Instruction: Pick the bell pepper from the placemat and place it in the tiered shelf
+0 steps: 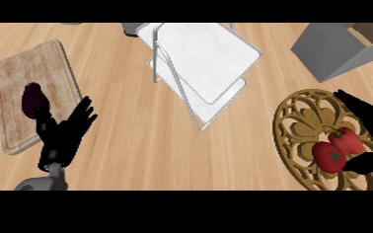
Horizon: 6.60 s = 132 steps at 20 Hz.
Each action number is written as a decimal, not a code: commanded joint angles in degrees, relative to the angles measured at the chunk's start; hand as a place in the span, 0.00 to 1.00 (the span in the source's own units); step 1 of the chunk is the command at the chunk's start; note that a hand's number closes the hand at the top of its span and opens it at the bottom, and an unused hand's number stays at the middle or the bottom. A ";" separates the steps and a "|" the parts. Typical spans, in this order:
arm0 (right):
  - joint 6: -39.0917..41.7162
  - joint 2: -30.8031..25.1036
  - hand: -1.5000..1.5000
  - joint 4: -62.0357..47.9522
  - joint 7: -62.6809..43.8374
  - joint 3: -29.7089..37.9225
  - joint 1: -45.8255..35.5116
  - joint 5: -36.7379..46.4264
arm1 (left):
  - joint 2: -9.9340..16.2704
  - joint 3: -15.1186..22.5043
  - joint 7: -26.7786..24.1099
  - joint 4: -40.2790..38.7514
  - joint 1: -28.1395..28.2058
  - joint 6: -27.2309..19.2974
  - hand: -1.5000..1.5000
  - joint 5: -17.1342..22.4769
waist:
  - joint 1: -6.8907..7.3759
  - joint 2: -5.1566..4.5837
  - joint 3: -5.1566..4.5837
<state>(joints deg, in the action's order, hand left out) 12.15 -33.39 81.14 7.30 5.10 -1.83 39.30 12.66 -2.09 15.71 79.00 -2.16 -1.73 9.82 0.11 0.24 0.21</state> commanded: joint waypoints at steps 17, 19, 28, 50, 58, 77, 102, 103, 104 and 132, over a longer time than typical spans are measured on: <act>-1.01 3.53 1.00 -7.63 14.23 -5.69 -1.75 8.54 | -0.60 -2.33 -0.06 -4.14 -0.48 2.07 0.50 -1.33 | -0.36 -0.24 -0.23; -1.81 2.36 1.00 -6.95 17.37 -4.12 -0.68 7.56 | -0.54 -2.99 -2.81 -2.26 3.13 3.88 0.50 -0.03 | -0.14 -0.20 -0.22; -5.63 24.94 1.00 1.07 -10.16 -6.04 -1.57 9.18 | -1.81 -1.28 0.60 -0.83 -0.30 1.40 0.50 -1.72 | 0.58 -0.38 -0.64; -20.15 33.36 1.00 12.88 -75.36 -16.50 -35.49 37.29 | -1.80 1.53 2.00 -1.91 -1.94 2.77 0.50 -3.21 | 5.33 1.07 -1.24; -11.14 33.35 1.00 8.24 -90.97 -16.87 -53.90 44.46 | -2.12 1.94 2.79 -2.75 -3.49 2.59 0.50 -3.60 | 5.56 0.66 -0.87; -2.07 33.36 1.00 -16.71 -92.51 -4.74 -79.80 39.08 | -0.80 -1.15 2.46 -3.54 -4.18 4.01 0.50 -1.33 | 3.47 -0.31 -0.48; -11.72 33.36 1.00 -30.40 -87.90 -5.42 -80.48 37.17 | -1.44 -2.12 0.72 -1.80 -1.10 3.08 0.50 -2.35 | 1.39 -0.25 -0.29; -6.42 33.36 1.00 -30.23 -87.54 -3.91 -84.67 37.41 | -1.77 -1.88 2.87 -2.20 -2.23 2.03 0.50 -2.73 | 0.83 -0.10 -0.28; -10.60 33.36 1.00 -30.78 -87.99 -4.63 -82.46 36.60 | -3.41 -0.70 2.20 -1.66 -1.87 0.93 0.50 -3.60 | 1.21 -0.23 -0.28; -28.15 33.38 0.00 5.55 -92.26 8.36 -78.35 66.37 | -1.84 -3.05 1.04 -2.24 0.25 2.29 0.50 -2.66 | -1.17 0.86 -0.27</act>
<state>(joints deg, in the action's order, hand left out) -17.25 -0.04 79.79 -70.71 13.38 -79.05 100.51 10.72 -5.00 16.44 78.34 -2.71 0.34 7.20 -0.22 0.83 0.17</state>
